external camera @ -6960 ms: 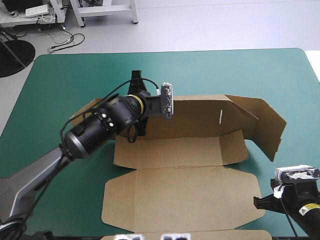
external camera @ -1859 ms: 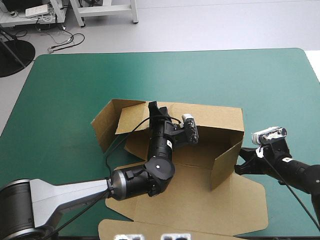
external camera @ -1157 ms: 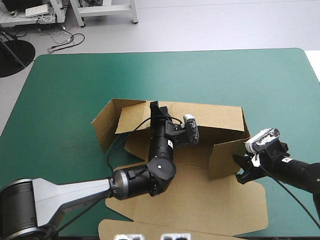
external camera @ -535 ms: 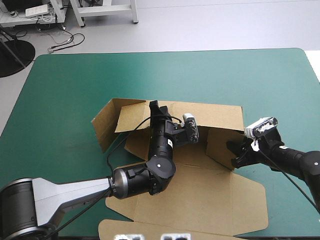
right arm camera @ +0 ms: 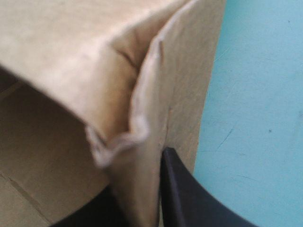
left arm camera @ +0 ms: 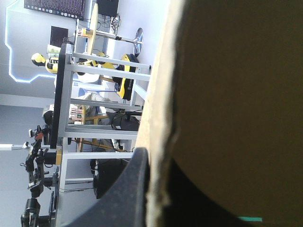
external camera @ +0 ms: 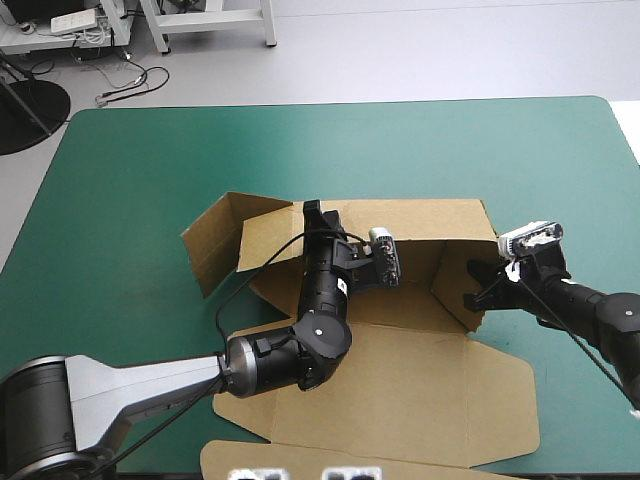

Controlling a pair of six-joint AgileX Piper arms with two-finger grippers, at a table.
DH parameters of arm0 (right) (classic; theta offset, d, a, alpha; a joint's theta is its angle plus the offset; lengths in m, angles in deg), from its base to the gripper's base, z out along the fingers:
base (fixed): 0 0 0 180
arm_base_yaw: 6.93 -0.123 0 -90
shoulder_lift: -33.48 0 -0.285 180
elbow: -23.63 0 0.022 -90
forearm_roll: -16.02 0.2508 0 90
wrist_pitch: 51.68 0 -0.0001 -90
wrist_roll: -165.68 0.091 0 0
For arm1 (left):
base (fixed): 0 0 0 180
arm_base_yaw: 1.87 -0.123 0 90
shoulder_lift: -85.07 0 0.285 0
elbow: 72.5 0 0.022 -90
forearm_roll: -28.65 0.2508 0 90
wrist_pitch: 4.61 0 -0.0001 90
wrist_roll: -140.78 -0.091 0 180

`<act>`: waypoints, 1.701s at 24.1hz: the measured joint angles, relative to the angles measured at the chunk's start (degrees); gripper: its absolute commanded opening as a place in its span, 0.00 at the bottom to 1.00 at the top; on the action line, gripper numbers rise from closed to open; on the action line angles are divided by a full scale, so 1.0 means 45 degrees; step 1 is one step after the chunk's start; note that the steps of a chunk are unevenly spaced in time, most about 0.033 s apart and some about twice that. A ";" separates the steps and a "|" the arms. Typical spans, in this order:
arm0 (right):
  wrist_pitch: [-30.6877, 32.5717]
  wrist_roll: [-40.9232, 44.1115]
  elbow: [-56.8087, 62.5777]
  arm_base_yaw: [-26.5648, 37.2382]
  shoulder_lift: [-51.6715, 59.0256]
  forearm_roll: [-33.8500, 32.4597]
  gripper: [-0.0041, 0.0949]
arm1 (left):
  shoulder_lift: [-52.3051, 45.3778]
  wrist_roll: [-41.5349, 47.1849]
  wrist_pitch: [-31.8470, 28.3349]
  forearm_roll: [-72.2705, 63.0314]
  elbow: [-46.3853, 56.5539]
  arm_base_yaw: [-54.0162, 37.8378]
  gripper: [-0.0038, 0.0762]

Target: Fold the box

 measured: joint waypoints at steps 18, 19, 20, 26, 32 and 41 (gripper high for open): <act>0.0006 0.0336 -0.0036 0.0015 -0.0028 -0.0355 0.04 | 0.0212 -0.0218 -0.0354 0.2187 0.0115 0.2012 0.48; 0.0019 0.0409 -0.0036 0.0015 -0.0028 -0.0355 0.04 | 0.0212 0.0181 0.0164 0.2344 0.0115 0.2592 0.48; 0.0019 0.0436 -0.0036 0.0015 -0.0028 -0.0355 0.04 | 0.0155 0.0500 0.0605 0.2367 0.0115 0.3090 0.48; 0.0241 0.0612 -0.0050 0.0003 -0.0038 -0.0355 0.04 | -0.0886 0.1145 0.0854 0.2336 0.0091 0.4457 0.05; 0.0282 0.0725 -0.0050 0.0003 -0.0038 -0.0360 0.04 | -0.2877 0.1389 -0.0186 0.2055 -0.1174 0.2927 0.05; 0.0318 0.1486 -0.0270 0.0003 -0.0054 -0.0902 0.04 | -0.4525 -0.1880 -0.1911 -0.3351 -0.3857 -0.1836 0.05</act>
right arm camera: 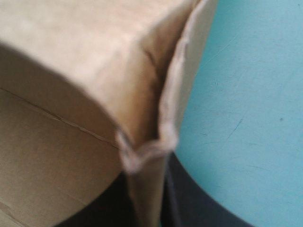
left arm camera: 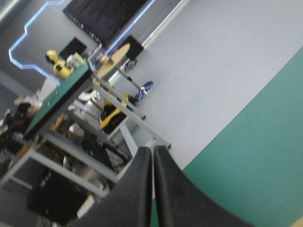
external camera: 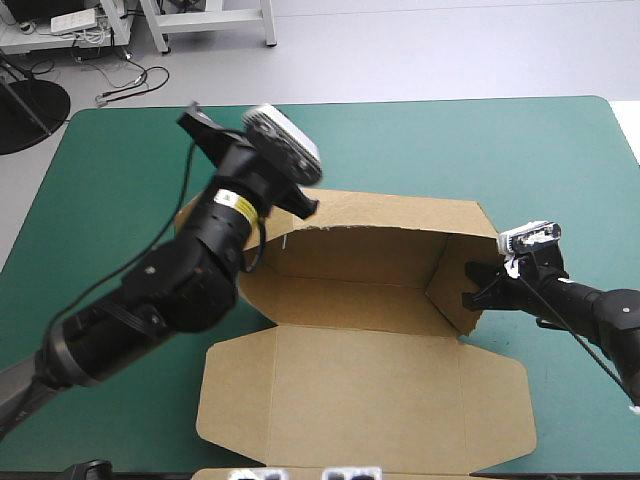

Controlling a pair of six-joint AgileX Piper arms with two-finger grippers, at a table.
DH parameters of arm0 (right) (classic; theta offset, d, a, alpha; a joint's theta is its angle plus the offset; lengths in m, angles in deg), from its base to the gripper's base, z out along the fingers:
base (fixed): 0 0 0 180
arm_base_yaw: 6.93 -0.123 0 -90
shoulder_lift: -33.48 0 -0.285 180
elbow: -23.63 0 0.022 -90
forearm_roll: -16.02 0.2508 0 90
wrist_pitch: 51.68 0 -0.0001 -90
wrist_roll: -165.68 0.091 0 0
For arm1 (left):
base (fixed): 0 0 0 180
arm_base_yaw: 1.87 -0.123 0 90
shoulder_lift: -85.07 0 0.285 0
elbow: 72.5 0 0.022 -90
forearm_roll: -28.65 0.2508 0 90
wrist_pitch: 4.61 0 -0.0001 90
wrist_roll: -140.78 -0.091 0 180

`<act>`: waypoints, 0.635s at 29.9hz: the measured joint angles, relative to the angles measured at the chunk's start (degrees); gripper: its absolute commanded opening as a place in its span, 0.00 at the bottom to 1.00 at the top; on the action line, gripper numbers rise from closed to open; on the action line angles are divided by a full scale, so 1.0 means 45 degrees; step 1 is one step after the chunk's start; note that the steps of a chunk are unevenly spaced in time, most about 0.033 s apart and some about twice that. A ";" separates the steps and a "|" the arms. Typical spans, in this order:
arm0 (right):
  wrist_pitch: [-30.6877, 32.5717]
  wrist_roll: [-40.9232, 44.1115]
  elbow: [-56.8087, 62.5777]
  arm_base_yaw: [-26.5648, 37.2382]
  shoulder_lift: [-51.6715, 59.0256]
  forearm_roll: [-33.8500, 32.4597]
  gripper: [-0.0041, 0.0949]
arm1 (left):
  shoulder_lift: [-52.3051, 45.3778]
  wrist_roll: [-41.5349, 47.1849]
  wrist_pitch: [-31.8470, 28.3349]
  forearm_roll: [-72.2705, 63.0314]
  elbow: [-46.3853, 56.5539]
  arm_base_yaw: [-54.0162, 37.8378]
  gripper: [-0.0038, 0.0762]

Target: Fold the box

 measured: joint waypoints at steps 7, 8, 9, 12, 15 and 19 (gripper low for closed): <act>0.1336 0.3256 -0.1984 -0.0008 -0.0107 -0.2842 0.04 | -0.0316 -0.2039 0.0070 -0.5454 -0.0945 -0.5456 0.05; 0.1731 0.3965 -0.2457 -0.0008 -0.0111 -0.3399 0.04 | -0.0316 -0.2238 0.0194 -0.6265 -0.0945 -0.6246 0.05; 0.2187 0.4658 -0.2952 -0.0008 -0.0122 -0.3945 0.04 | -0.0301 -0.2477 0.0301 -0.6940 -0.0945 -0.6860 0.05; 0.3665 0.6514 -0.4566 -0.0008 -0.0366 -0.5298 0.04 | -0.0275 -0.3395 0.0758 -0.9252 -0.0945 -0.8962 0.05; 0.5358 0.7950 -0.6045 -0.0008 -0.1002 -0.6195 0.04 | -0.0275 -0.4377 0.1462 -1.1254 -0.0945 -1.0486 0.05; 0.7019 0.9156 -0.7567 -0.0062 -0.2225 -0.6640 0.04 | -0.0275 -0.5254 0.2465 -1.2461 -0.0911 -1.1864 0.05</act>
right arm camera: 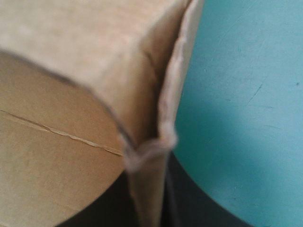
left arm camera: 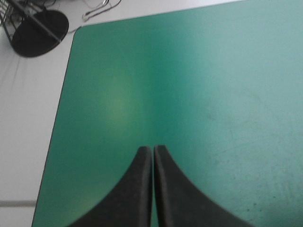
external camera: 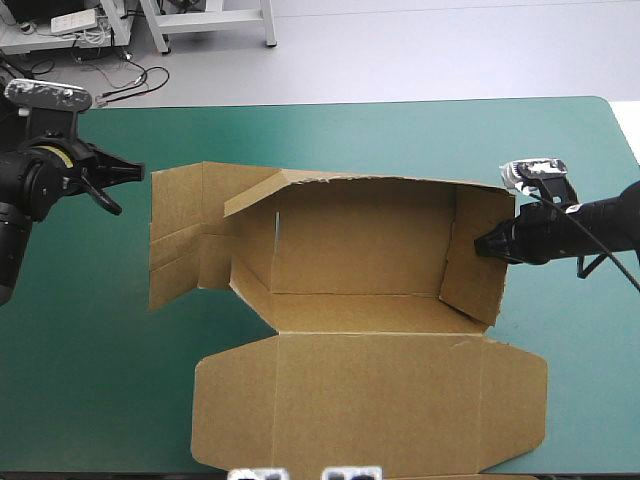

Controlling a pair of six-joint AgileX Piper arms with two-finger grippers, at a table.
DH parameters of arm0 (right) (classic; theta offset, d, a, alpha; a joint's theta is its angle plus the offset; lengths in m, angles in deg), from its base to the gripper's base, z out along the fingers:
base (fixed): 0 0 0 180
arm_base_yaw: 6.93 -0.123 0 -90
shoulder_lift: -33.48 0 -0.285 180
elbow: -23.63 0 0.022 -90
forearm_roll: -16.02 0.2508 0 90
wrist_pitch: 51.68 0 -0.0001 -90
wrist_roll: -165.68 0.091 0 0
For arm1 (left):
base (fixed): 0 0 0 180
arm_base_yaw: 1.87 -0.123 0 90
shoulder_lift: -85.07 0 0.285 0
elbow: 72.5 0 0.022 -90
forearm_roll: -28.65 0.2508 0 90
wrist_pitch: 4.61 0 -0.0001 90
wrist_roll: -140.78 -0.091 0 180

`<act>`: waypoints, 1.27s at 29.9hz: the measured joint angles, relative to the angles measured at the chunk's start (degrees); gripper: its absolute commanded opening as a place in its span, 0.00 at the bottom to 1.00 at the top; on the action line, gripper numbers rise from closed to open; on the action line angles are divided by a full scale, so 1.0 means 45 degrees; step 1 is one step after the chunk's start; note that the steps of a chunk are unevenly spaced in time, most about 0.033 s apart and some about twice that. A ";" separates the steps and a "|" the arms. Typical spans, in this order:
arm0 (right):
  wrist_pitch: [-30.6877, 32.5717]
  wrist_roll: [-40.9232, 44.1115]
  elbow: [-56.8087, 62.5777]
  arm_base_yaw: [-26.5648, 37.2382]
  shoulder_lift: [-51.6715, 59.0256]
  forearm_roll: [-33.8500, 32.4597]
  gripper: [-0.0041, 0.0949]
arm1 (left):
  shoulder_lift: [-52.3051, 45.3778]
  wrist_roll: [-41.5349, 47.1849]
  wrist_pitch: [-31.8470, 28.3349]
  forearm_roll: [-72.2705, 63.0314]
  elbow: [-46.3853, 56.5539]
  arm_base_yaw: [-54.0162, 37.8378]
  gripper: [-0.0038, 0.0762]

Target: Fold the box

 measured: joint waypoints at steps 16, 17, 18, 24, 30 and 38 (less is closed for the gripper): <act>-0.1779 0.3300 -0.2133 -0.3632 -0.4282 -0.3250 0.23 | -0.0001 -0.1557 0.0436 -0.2239 0.2116 -0.0858 0.05; -0.2128 0.3626 -0.2162 -0.3717 -0.4399 -0.3341 0.31 | -0.0001 -0.1589 0.0373 -0.2239 0.2116 -0.0858 0.05; -0.2456 0.3850 -0.2179 -0.3765 -0.4496 -0.3418 0.37 | -0.0001 -0.1626 0.0347 -0.2239 0.2116 -0.0858 0.05; -0.3076 0.4213 -0.2457 -0.3778 -0.4643 -0.3989 0.49 | 0.0179 -0.1923 0.0276 -0.2239 0.2116 -0.0858 0.05; -0.1855 0.4236 -0.4366 -0.3778 -0.4709 -0.4193 0.49 | 0.0677 -0.1994 0.0250 -0.2195 0.2116 -0.0858 0.05; 0.0317 0.5106 -0.7215 -0.3778 -0.4601 -0.5227 0.48 | 0.0876 -0.2058 0.0137 -0.1953 0.2116 -0.1068 0.05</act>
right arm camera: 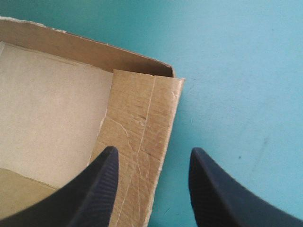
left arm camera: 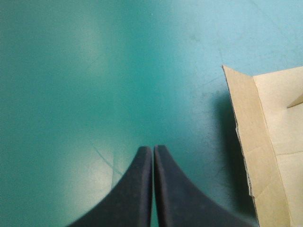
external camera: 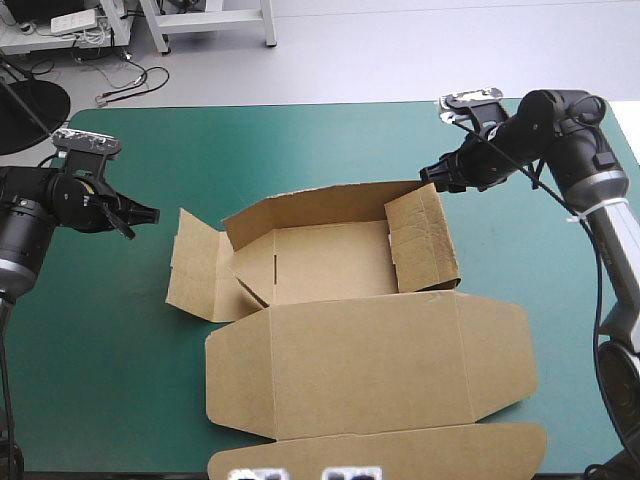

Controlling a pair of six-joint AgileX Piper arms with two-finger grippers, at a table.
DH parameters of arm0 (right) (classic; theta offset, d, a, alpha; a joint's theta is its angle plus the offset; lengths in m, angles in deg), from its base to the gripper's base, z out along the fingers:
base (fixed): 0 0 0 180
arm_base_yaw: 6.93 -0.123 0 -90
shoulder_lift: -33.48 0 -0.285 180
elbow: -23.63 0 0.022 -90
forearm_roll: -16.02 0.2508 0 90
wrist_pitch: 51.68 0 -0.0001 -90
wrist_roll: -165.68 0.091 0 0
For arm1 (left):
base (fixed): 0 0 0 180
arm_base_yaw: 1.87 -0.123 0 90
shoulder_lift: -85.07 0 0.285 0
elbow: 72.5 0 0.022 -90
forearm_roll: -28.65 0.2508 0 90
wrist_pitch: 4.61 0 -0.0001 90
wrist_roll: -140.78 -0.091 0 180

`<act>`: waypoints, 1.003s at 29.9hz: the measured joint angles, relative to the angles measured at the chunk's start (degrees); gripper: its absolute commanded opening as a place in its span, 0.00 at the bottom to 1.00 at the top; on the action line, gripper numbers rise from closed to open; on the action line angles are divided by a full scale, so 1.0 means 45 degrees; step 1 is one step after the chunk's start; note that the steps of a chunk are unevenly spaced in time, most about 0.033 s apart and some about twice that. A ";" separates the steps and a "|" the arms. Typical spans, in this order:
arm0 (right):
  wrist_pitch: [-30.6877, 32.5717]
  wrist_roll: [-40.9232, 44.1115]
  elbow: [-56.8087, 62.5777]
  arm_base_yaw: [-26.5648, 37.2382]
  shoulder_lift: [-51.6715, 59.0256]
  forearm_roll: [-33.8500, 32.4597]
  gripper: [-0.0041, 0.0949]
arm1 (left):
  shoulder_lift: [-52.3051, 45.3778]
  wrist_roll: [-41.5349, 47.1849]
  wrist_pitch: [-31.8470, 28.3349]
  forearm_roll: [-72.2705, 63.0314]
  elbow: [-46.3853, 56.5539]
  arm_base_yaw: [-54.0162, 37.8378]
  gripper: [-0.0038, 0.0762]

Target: Fold the box

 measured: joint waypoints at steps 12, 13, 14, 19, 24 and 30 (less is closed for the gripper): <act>0.0109 0.0038 0.2212 0.0000 -0.0174 -0.0203 0.47 | 0.0056 -0.0845 0.0024 -0.2152 0.0000 -0.1992 0.05; 0.0058 -0.0007 0.2282 0.0000 -0.0368 -0.0165 0.47 | 0.0056 -0.0877 0.0024 -0.2278 0.0000 -0.1992 0.05; -0.0007 -0.0060 0.2309 0.0000 -0.0528 -0.0090 0.46 | 0.0056 -0.0893 0.0013 -0.2428 0.0000 -0.1992 0.05; -0.0227 -0.0578 0.2367 0.0000 -0.1495 0.0574 0.46 | 0.0056 -0.0903 0.0013 -0.2663 0.0000 -0.1992 0.05; -0.0385 -0.0962 0.2367 0.0000 -0.2408 0.1357 0.14 | 0.0056 -0.0903 -0.0289 -0.2663 0.0000 -0.1992 0.05; -0.0641 -0.0989 0.2367 0.0046 -0.2799 0.1647 0.03 | 0.0070 -0.0903 -0.0318 -0.2663 0.0000 -0.1992 0.05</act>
